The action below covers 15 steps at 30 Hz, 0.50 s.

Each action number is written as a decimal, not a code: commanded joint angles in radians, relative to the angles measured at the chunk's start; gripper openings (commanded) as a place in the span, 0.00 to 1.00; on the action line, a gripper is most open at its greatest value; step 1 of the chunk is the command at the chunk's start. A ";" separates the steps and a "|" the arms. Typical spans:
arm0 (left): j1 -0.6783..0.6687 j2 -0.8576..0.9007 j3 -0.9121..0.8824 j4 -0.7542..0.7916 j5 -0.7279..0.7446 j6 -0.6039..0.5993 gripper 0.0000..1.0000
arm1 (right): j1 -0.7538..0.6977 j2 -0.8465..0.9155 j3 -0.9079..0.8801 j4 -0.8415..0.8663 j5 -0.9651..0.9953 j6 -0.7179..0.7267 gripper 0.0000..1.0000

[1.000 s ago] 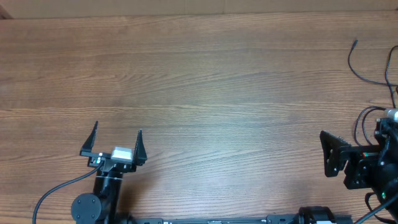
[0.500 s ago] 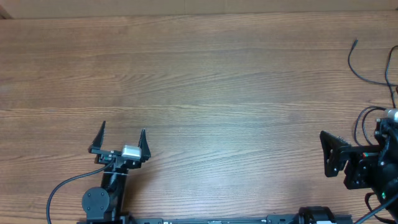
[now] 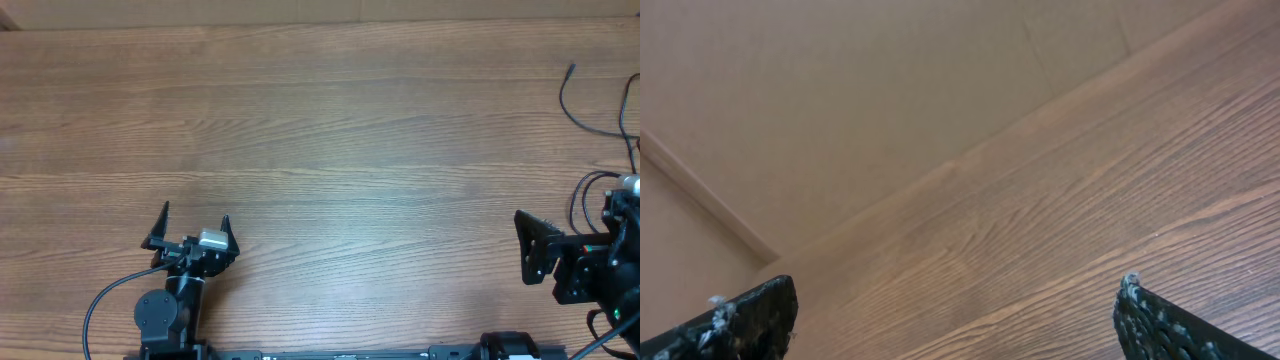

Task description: Untangle cables

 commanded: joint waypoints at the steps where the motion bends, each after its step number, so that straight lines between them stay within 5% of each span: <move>1: 0.006 -0.012 -0.004 -0.005 -0.020 -0.040 1.00 | 0.006 0.000 0.005 0.005 0.009 0.003 1.00; 15: 0.006 -0.012 -0.004 -0.012 -0.109 -0.464 1.00 | 0.006 0.000 0.005 0.005 0.009 0.003 1.00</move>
